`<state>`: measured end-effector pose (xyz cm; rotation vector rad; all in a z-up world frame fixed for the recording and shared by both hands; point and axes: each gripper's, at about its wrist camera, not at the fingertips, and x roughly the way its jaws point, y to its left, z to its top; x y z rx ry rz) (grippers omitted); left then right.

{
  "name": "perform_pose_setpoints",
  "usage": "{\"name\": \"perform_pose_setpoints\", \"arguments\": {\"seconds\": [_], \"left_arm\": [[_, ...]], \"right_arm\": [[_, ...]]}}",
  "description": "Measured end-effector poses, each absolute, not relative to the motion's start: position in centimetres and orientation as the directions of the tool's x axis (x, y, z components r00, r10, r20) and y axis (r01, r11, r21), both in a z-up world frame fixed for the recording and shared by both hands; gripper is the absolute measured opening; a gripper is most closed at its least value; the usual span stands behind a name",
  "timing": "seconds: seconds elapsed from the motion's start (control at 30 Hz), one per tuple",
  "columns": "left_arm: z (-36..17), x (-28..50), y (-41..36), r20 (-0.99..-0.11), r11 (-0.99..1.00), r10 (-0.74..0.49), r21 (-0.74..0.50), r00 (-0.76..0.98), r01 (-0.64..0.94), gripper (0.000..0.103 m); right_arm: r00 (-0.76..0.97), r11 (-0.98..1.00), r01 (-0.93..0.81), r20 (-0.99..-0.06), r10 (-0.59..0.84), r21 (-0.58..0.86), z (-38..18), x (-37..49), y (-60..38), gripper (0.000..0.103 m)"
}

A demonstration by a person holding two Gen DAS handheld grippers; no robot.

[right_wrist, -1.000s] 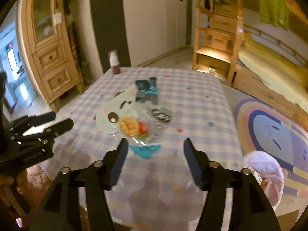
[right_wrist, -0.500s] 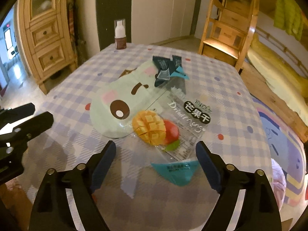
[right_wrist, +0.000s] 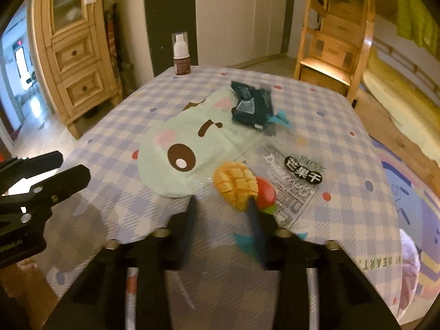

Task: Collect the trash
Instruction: 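Grasp the clear mango snack bag with the right gripper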

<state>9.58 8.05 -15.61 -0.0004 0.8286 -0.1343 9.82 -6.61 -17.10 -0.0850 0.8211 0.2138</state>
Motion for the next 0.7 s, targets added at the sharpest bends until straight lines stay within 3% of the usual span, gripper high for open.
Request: {"name": "perform_pose_setpoints", "arguments": {"seconds": [0.1, 0.13, 0.37, 0.43, 0.5, 0.57, 0.63, 0.7], "left_arm": [[-15.5, 9.3, 7.8, -0.733, 0.991, -0.118, -0.047, 0.670, 0.122, 0.066], [-15.4, 9.3, 7.7, -0.732, 0.991, -0.117, -0.046, 0.671, 0.123, 0.066], [-14.9, 8.9, 6.7, -0.726, 0.990, -0.123, -0.038, 0.677, 0.139, 0.066], [-14.8, 8.8, 6.3, -0.725, 0.988, -0.126, -0.035, 0.678, 0.147, 0.066], [-14.8, 8.7, 5.9, -0.725, 0.987, -0.130, -0.031, 0.677, 0.156, 0.068], [-14.8, 8.7, 5.6, -0.725, 0.986, -0.133, -0.029, 0.676, 0.162, 0.068], [-14.8, 8.8, 5.4, -0.727, 0.986, -0.130, -0.023, 0.675, 0.165, 0.068], [-14.9, 8.9, 5.5, -0.729, 0.987, -0.127, -0.024, 0.673, 0.161, 0.068]], "right_arm": [[0.674, 0.975, -0.223, -0.720, 0.164, 0.013, -16.5, 9.1, -7.1, 0.002], [0.687, 0.976, -0.220, -0.708, 0.163, 0.012, -16.0, 8.7, -7.4, 0.000], [0.766, 0.976, -0.209, -0.610, 0.201, 0.059, -11.8, 5.8, -10.1, 0.000], [0.761, 0.977, -0.205, -0.619, 0.195, 0.055, -11.5, 5.6, -10.8, 0.002], [0.758, 0.982, -0.184, -0.631, 0.162, 0.031, -11.8, 5.9, -11.3, 0.010], [0.737, 0.983, -0.182, -0.659, 0.153, 0.025, -12.4, 6.4, -11.4, 0.051], [0.723, 0.981, -0.191, -0.674, 0.150, 0.013, -13.3, 6.9, -11.2, 0.064], [0.704, 0.978, -0.210, -0.695, 0.148, -0.005, -14.2, 7.5, -10.8, 0.069]]}}
